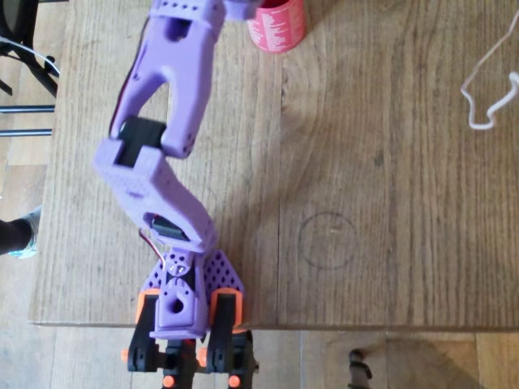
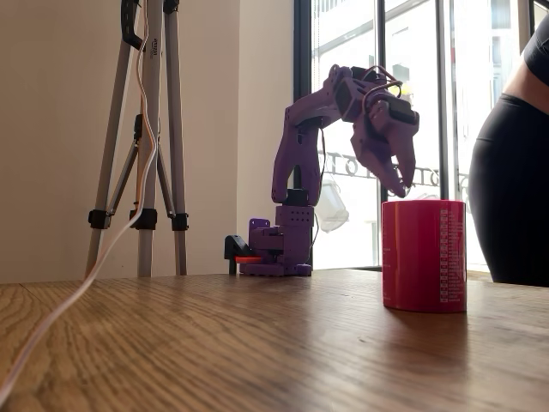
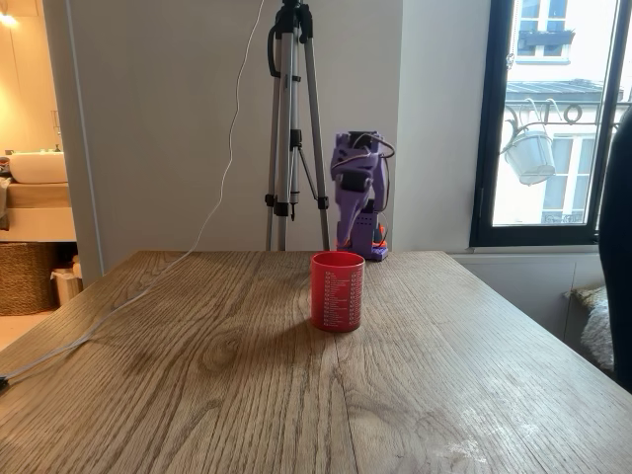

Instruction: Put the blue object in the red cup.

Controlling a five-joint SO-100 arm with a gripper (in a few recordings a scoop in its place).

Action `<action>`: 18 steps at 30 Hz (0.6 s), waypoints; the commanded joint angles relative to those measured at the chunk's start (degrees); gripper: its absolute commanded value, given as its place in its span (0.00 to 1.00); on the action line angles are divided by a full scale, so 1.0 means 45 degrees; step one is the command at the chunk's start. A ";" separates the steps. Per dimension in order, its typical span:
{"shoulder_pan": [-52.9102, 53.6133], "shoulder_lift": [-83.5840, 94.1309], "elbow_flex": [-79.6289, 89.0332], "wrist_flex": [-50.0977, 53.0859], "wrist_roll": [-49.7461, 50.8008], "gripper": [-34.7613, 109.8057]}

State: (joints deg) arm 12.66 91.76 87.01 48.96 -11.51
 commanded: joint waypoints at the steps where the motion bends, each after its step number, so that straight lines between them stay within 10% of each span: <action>1: -0.0586 0.3613 0.0078 -0.0977 0.0527 0.25; 18: -0.4629 1.8633 0.7988 0.5918 0.1211 0.25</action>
State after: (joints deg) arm -6.68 164.79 112.32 76.20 -6.42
